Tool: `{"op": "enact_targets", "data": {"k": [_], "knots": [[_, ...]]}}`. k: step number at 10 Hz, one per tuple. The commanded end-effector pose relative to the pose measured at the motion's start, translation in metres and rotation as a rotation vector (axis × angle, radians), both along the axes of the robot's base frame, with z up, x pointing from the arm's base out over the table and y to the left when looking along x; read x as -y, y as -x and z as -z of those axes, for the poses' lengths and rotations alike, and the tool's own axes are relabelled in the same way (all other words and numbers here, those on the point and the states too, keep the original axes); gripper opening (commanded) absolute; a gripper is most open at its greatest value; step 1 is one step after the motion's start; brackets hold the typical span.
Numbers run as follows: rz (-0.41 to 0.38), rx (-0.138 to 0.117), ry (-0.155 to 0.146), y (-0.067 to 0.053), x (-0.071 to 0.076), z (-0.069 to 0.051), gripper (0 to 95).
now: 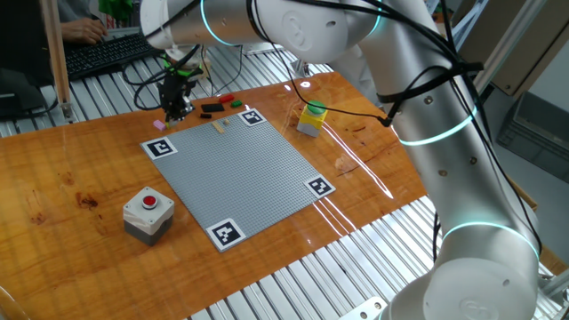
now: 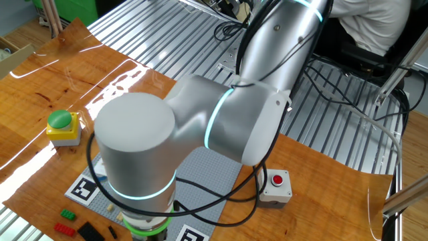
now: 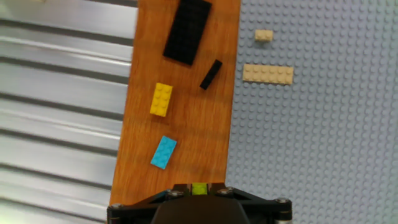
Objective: Build with small Lego blocks
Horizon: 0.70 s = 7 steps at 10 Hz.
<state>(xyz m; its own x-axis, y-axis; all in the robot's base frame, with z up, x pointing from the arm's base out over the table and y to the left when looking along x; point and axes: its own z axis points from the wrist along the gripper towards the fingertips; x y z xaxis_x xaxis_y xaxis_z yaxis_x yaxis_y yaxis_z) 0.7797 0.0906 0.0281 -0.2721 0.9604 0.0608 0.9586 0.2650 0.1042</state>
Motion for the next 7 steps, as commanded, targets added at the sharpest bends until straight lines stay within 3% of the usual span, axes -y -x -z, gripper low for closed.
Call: {"op": "enact_targets", "data": {"k": [1,3,4,7], "knots": [[-0.218,-0.010,0.000,0.002,0.001,-0.014,0.0],[-0.535,-0.019,0.019,0.009,0.003,-0.022,0.0],[-0.584,-0.016,0.018,0.012,0.003,-0.023,0.0],[-0.850,0.002,0.032,0.032,0.012,-0.019,0.0]]}}
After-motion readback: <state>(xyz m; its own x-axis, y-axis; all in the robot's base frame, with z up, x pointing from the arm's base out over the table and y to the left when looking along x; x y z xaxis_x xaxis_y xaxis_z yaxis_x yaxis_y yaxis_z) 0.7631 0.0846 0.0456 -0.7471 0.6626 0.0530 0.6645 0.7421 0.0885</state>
